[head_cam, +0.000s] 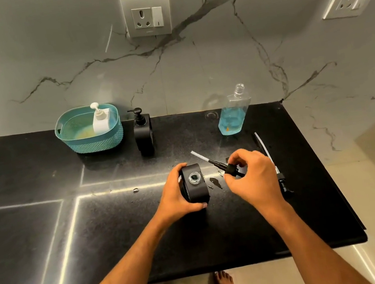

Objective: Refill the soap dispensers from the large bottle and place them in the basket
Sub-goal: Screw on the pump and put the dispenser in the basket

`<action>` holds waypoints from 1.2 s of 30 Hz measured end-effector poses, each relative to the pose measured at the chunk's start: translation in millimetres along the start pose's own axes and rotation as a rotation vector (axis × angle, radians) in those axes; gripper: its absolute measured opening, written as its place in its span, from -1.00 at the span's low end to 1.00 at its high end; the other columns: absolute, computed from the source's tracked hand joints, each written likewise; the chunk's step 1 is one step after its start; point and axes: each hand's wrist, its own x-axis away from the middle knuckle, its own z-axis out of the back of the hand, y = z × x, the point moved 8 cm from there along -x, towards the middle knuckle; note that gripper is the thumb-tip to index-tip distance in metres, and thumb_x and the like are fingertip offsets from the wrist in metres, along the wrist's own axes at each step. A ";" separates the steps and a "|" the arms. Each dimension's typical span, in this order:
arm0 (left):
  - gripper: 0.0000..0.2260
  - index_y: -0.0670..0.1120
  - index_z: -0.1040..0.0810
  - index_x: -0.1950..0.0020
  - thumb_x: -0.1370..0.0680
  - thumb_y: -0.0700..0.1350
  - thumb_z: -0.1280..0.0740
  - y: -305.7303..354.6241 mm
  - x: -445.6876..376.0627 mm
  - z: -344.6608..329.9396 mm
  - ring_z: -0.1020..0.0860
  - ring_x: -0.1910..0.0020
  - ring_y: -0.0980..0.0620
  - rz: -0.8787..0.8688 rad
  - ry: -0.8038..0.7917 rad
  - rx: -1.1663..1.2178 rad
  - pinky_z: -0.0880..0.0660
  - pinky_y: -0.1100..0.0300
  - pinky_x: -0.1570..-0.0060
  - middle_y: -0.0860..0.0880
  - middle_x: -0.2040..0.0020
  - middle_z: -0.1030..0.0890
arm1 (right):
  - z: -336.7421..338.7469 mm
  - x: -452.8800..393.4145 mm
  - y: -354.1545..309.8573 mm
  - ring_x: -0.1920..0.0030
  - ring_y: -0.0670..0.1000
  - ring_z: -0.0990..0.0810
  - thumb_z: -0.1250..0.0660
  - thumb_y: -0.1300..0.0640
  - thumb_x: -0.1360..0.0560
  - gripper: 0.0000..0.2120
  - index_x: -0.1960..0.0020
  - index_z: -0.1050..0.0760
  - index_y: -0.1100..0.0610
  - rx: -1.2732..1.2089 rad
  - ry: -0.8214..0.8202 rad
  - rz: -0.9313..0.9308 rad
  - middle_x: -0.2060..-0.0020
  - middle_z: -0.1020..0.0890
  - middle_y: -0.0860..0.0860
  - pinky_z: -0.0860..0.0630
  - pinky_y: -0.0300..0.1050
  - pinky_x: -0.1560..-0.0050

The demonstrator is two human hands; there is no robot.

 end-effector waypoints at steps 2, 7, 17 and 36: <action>0.05 0.14 -0.28 -0.53 -0.15 -0.01 -0.75 -1.1 0.5 0.3 -0.46 -0.41 0.19 -0.004 0.010 -0.007 -0.50 0.13 -0.41 0.11 -0.43 -0.45 | 4.2 -3.6 -19.1 0.16 -0.12 -0.59 -0.56 0.13 -0.28 -0.74 0.08 -0.59 -0.02 0.016 -0.046 0.080 0.19 -0.62 -0.14 -0.62 -0.06 0.11; 0.06 0.20 -0.24 -0.53 -0.16 0.03 -0.74 -4.9 1.5 1.4 -0.45 -0.44 0.14 0.007 0.005 -0.025 -0.50 0.06 -0.43 0.10 -0.45 -0.43 | 4.6 -6.9 -43.8 0.13 -0.13 -0.60 -0.57 0.14 -0.30 -0.73 0.02 -0.65 -0.02 0.067 -0.158 0.164 0.14 -0.63 -0.13 -0.62 -0.16 0.06; 0.05 0.12 -0.23 -0.55 -0.19 -0.04 -0.73 -6.1 1.8 -1.0 -0.39 -0.39 0.34 0.014 -0.015 -0.011 -0.41 0.49 -0.26 0.09 -0.44 -0.40 | 9.4 -16.7 -65.9 0.09 -0.14 -0.56 -0.59 0.12 -0.33 -0.69 -0.05 -0.68 -0.04 0.156 -0.237 0.181 0.07 -0.62 -0.10 -0.41 -0.45 0.04; 0.00 0.47 -0.16 -0.40 -0.20 0.00 -0.71 -5.7 -0.7 -1.5 -0.54 -0.34 0.11 -0.019 -0.025 -0.006 -0.57 0.11 -0.29 0.13 -0.43 -0.39 | -86.4 -35.4 -84.5 0.26 0.05 -0.63 -0.41 0.20 -0.28 -0.88 0.18 -0.63 0.10 0.342 -0.536 0.142 0.30 -0.63 0.03 -0.66 -0.04 0.21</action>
